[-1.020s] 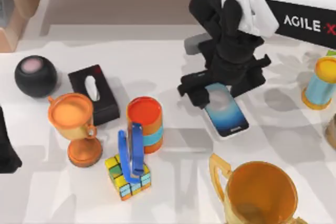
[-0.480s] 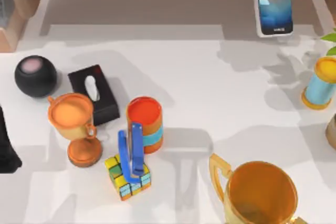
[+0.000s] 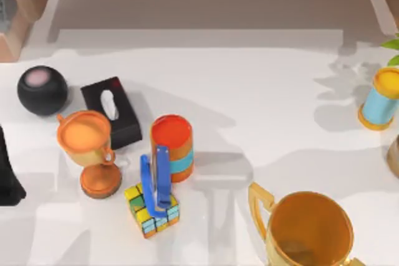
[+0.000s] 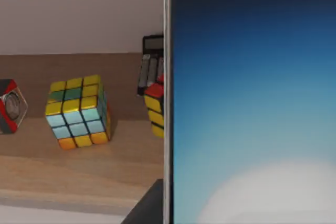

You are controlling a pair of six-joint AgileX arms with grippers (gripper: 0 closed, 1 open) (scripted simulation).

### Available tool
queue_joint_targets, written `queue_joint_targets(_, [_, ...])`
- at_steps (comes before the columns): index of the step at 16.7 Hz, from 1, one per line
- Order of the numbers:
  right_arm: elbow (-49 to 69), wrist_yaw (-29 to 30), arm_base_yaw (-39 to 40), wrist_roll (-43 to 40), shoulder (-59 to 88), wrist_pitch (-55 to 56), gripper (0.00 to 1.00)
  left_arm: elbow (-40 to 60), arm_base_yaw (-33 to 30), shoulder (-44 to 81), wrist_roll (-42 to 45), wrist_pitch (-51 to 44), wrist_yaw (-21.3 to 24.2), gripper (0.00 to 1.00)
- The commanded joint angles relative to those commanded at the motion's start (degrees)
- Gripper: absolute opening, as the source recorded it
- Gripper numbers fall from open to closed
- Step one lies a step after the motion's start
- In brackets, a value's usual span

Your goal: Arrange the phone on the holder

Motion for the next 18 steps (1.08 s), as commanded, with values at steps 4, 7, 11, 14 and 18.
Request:
queue_joint_targets(4, [-11.37, -2.55, -12.55, -3.69, -8.64, 7.96, 0.0, 0.0, 0.0, 0.0, 0.0, 0.0, 0.0, 1.0])
queue_joint_targets(7, [-20.14, -3.42, -21.48, -6.61, -12.73, 12.16, 0.0, 0.0, 0.0, 0.0, 0.0, 0.0, 0.0, 1.0])
queue_joint_targets(11, [-30.43, -3.78, -31.61, -10.07, -15.32, 15.47, 0.0, 0.0, 0.0, 0.0, 0.0, 0.0, 0.0, 1.0])
queue_joint_targets(14, [-36.35, -3.69, -36.76, -11.89, -15.74, 16.59, 0.0, 0.0, 0.0, 0.0, 0.0, 0.0, 0.0, 1.0])
queue_joint_targets(18, [-40.35, -3.34, -39.69, -13.02, -15.76, 16.95, 0.0, 0.0, 0.0, 0.0, 0.0, 0.0, 0.0, 1.0])
